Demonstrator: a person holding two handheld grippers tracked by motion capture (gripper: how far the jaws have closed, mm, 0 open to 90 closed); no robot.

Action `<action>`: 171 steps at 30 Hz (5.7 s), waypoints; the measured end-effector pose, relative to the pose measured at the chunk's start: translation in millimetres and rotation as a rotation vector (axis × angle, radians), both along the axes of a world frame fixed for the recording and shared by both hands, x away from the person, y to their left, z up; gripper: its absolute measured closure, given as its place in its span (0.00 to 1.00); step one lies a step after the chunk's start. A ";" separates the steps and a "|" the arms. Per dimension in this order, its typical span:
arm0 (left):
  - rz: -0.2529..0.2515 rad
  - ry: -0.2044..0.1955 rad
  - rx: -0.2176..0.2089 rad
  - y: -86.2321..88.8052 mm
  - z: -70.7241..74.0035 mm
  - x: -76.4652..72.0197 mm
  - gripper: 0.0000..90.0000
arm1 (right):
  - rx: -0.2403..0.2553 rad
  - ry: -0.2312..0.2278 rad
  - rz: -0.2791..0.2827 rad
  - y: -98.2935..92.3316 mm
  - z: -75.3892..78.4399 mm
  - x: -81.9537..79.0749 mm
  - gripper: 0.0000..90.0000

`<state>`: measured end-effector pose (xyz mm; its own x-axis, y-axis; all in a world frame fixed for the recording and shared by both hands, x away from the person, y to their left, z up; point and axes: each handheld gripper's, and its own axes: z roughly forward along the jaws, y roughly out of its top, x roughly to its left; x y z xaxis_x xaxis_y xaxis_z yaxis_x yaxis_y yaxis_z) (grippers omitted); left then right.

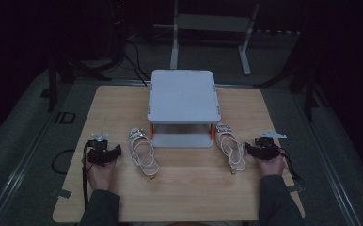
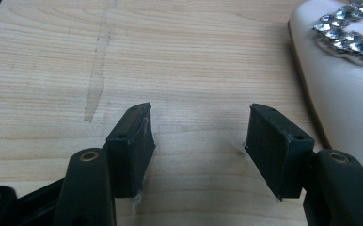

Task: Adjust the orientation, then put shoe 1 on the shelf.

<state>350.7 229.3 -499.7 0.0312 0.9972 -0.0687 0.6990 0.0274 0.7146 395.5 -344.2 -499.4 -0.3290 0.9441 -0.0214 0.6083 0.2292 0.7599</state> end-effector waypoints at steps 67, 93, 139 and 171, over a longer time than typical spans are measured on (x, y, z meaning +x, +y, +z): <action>-0.205 0.174 -0.156 -41.6 48.9 -8.5 0.94 | 0.039 -0.057 -0.015 -0.2 8.7 -8.7 0.52; -0.251 0.184 -0.039 16.5 62.1 81.3 0.80 | 0.038 -0.041 -0.020 -1.8 5.5 -7.8 0.52; -0.099 0.221 0.057 4.7 53.9 65.8 0.66 | 0.041 -0.029 -0.022 -3.3 3.5 -9.5 0.51; 0.010 0.244 -0.436 29.2 57.8 73.5 0.90 | 0.040 -0.022 -0.019 -4.6 3.0 -9.2 0.51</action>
